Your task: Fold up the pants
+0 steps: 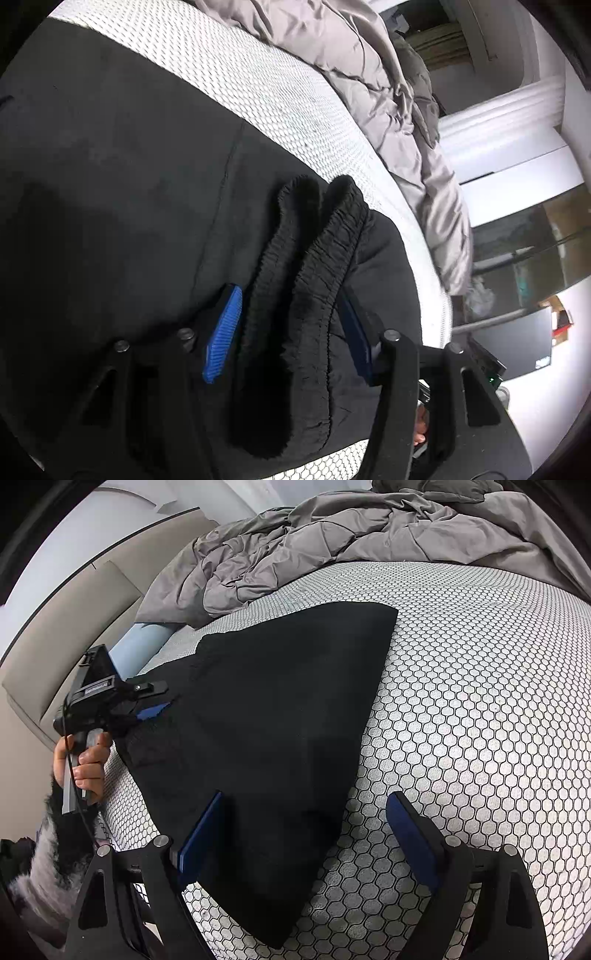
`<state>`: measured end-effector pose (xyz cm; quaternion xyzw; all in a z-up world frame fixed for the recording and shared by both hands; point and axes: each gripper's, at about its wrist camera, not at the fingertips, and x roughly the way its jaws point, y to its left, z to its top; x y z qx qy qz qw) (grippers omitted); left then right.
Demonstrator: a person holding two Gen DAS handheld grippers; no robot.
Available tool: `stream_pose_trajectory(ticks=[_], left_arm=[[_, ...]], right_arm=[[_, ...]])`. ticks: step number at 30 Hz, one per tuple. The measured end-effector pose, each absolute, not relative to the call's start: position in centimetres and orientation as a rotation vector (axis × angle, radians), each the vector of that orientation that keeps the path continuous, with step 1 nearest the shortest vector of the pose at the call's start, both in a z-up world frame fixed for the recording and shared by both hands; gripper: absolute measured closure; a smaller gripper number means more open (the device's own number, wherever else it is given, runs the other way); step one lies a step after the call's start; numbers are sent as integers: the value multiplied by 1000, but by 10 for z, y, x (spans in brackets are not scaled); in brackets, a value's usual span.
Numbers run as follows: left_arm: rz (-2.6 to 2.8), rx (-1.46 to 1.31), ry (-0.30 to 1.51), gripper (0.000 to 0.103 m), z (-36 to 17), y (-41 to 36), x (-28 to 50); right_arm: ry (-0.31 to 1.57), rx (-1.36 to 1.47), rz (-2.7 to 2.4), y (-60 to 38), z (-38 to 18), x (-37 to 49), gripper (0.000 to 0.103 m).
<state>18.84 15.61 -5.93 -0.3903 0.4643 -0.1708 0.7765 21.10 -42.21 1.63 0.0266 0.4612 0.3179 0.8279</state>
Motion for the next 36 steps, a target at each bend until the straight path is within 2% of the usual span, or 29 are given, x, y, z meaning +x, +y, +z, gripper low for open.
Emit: stream_pose_trajectory(ticks=[4,5,6,7,13,18,21,22,25,28,29,30,32,34,36], left_arm=[[-405,-805,1017,52,-59,141,196],[-392,-786,1010,57,-57,136,196],[-374,-766,991,69,-54,133,196],[-332,-726,960,95,-49,129,194],[-284,-601,856,97,-21,111,182],[-210,-596,803,98,-3,138,171],[-134,-614,878,95,-21,152,174],[-110,-627,904,90,-26,155,176],[-94,-638,898,85,-21,158,173],[-61,-562,854,65,-2,151,160],[-49,-546,824,58,5,148,151],[-50,-537,797,56,11,144,144],[-89,-523,756,53,24,123,137],[-171,-515,736,47,31,96,137],[-308,-487,798,45,28,56,150]], right_arm=[[979,50,679,-423,15,210,13],[979,47,680,-421,15,211,13],[980,45,680,-420,14,211,13],[982,42,678,-419,13,211,13],[980,39,677,-417,13,213,13],[975,42,680,-418,13,215,13],[977,37,681,-421,12,217,13],[977,35,683,-422,11,218,13],[980,50,697,-427,14,217,15],[988,71,749,-431,20,207,20],[989,75,778,-431,20,202,26],[992,82,795,-431,20,200,31],[1042,130,842,-428,12,201,53],[1077,146,857,-423,6,202,54],[1078,141,859,-420,6,202,54]])
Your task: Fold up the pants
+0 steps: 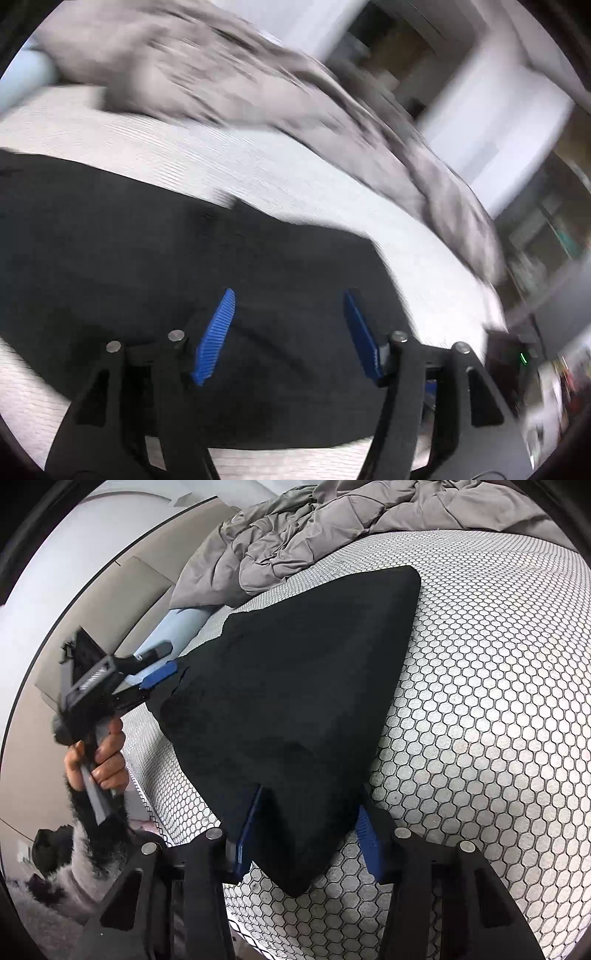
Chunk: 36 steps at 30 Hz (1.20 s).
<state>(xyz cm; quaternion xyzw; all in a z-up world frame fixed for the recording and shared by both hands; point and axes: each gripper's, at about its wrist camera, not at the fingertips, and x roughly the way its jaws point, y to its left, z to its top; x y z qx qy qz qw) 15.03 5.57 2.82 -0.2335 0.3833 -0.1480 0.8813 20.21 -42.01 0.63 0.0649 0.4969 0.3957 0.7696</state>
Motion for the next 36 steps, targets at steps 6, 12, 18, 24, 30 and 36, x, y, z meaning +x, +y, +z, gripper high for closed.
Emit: stream_pose_trajectory(ticks=[6,12,18,24,30,36], left_arm=[[-539,-319,1002,45,4,-73,199],[-476,-142,1047,45,-14,-116,208],[-449,-255,1037,49,-11,-103,214],[-459,-228,915,47,11,-83,170],[-438,126,903,42,-14,-131,122],[-371,210,880,41,-25,-144,108]], right_arm=[[1074,143,844,-419,6,198,54],[1033,99,780,-418,4,187,83],[1089,219,803,-434,-9,153,95],[974,249,787,-459,24,138,45],[1013,303,740,-456,17,185,43],[1056,188,692,-415,3,234,58]])
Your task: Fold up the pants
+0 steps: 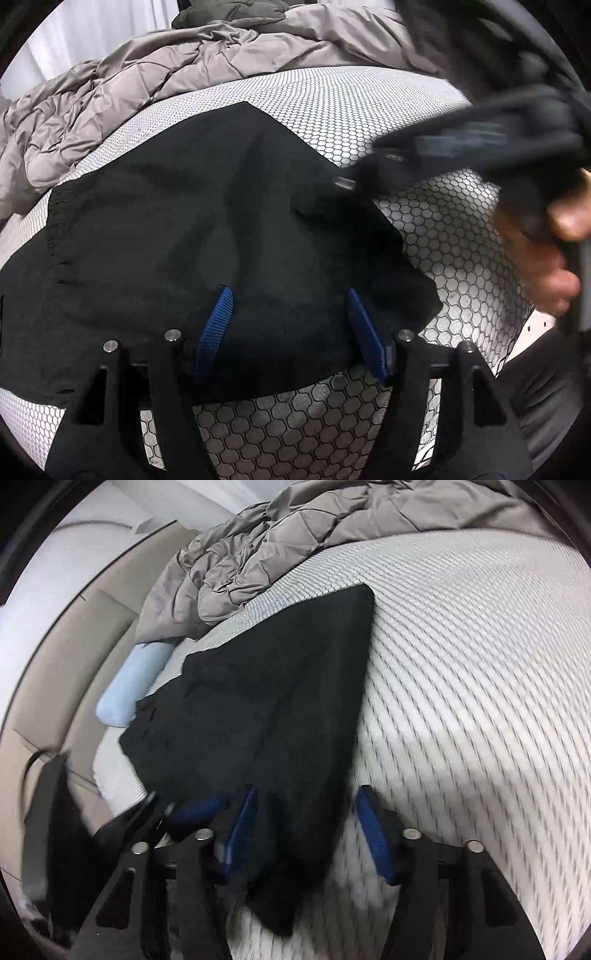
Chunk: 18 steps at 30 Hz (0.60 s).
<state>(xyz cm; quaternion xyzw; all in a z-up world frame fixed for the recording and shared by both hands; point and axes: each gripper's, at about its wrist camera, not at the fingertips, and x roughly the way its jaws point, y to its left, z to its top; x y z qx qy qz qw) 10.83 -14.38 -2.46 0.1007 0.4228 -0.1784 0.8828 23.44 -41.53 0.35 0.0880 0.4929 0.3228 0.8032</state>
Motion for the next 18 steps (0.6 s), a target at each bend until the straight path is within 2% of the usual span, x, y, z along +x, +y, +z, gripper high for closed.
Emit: stream_pose_trajectory(ticks=[1,4,8,15,18], left_arm=[[-375,208,885,41,-26,-144,109],[-392,218,899,41,-27,-146,111],[-417,204,909,41,-28,-141,108],[-459,182,915,40,-26,-134,105],[-509,120,919,37,-19,-125,105]], right_arm=[[1042,162,673,-410,4,243,68],[1046,140,668,-401,-2,278,77],[1038,166,639,-385,-6,348,79],[997,80,522,-349,-3,430,80],[1003,187,525,-364,6,421,67]])
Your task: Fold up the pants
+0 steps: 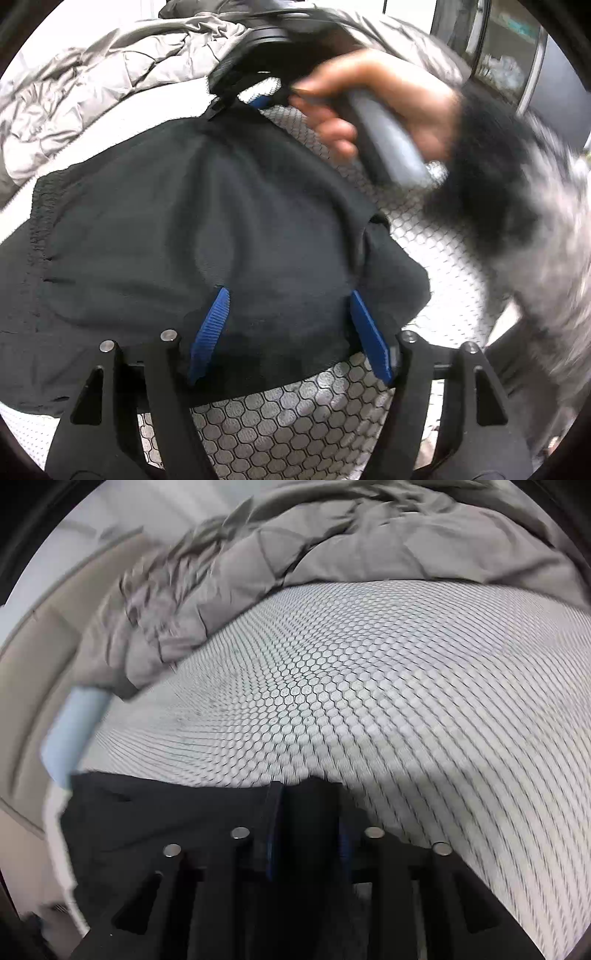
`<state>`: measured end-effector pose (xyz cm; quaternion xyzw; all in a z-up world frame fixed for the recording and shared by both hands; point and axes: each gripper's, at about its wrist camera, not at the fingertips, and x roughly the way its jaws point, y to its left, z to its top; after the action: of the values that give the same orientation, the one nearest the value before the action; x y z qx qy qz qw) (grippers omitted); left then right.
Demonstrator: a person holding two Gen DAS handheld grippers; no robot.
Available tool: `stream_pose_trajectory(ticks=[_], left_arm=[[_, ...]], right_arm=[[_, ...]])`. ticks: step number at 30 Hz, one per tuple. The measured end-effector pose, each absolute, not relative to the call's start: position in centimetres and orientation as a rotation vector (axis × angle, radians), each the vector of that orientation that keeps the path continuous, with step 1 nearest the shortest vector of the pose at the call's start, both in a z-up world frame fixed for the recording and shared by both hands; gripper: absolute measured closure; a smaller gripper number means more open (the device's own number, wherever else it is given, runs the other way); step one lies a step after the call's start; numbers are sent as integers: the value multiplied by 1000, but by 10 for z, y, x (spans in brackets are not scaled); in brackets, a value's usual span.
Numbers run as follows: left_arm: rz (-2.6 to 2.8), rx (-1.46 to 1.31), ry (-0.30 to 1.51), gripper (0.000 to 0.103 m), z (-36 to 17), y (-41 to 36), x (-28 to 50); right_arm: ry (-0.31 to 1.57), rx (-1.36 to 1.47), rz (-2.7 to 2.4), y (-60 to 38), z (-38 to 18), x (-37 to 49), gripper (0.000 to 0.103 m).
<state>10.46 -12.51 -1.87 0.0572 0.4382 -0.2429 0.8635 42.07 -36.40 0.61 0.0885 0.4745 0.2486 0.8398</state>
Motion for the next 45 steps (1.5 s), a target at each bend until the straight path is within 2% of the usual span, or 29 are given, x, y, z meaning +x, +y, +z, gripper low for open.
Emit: stream_pose_trajectory(ticks=[1,2,8,9,11,14,15,16,17,19,26,28,29,32,34,39,45], left_arm=[[-552,73,923,37,-14,-118,104],[-587,16,924,37,-9,-110,104],[-500,-224,837,35,21,-33,112],[-456,-241,827,35,23,-18,115],[-376,-277,823,35,22,6,122],[-293,-345,833,35,17,39,134],[-274,-350,837,34,15,47,136],[-261,-345,837,34,13,51,140],[-250,-335,832,34,12,52,143],[-226,-290,818,34,10,53,145],[-379,-55,778,34,14,-11,156],[-444,42,841,35,-1,-31,166],[-433,66,859,39,-7,-34,168],[-443,60,895,43,-17,-25,170],[-429,67,893,43,-18,-14,165],[-389,58,890,43,-20,11,149],[-372,-86,851,43,11,16,167]], right_arm=[[1017,250,538,-374,5,409,57],[1038,314,574,-386,1,393,55],[1061,449,695,-410,-11,301,57],[1063,479,712,-408,-12,294,60],[1039,476,678,-406,-17,282,83],[1020,432,658,-400,-11,287,87],[997,417,650,-403,-5,288,87],[961,353,607,-398,3,295,80],[948,286,541,-394,7,300,68],[980,242,471,-394,11,298,64],[816,38,584,-368,55,222,64],[815,-48,671,-343,48,209,64],[825,-115,685,-328,38,208,64],[897,-291,640,-311,0,207,65],[870,-333,637,-319,2,203,65],[926,-185,587,-375,9,211,64],[814,-136,645,-361,37,203,64]])
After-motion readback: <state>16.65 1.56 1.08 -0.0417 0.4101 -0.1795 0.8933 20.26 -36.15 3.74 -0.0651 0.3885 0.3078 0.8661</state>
